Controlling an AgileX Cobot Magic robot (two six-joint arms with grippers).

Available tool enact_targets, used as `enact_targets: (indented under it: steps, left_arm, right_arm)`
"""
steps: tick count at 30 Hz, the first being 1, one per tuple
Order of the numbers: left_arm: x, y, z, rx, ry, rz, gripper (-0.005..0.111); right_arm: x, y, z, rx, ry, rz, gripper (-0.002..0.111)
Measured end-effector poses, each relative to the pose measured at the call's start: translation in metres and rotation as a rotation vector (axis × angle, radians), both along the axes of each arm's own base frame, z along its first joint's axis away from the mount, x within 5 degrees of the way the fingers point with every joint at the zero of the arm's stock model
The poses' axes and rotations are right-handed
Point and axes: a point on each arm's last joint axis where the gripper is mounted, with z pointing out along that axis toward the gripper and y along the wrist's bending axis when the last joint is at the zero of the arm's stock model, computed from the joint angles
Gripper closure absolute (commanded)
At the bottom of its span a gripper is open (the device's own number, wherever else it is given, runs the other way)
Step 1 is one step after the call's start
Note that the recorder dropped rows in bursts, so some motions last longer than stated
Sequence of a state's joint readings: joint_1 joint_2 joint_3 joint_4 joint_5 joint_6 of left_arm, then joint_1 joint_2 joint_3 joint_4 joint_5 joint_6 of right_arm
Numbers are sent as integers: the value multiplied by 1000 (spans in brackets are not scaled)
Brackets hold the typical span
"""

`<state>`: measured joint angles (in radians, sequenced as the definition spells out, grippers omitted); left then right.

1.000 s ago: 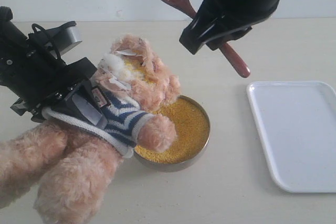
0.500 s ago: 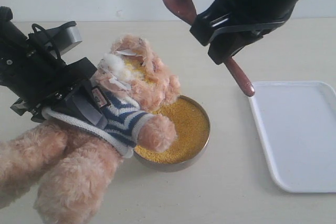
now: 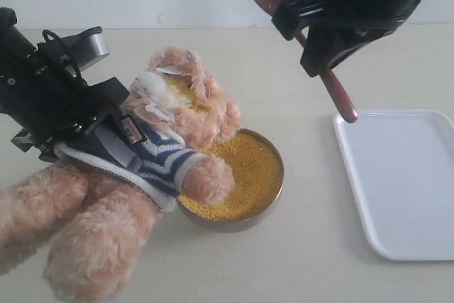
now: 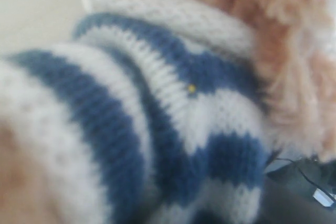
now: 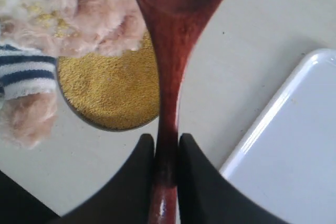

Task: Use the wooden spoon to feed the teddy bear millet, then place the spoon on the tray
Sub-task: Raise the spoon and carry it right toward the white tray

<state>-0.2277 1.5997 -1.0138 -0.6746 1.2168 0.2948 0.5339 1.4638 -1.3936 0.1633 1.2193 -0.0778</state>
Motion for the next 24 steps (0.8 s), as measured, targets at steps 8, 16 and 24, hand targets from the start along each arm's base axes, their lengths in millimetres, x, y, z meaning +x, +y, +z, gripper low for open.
enact_targets:
  steps: [8,16,24]
  left_arm:
    - [4,3,20,38,-78,10,103]
    - [4,4,24,38,-90,15,103]
    - [11,22,24,45,-87,82,103]
  right_arm:
    - [18,-29,-2,8,26,-186,109]
    - [17,-51,-40,-87,130,-267,109]
    - [9,-90,-84,-168,275,-338,109]
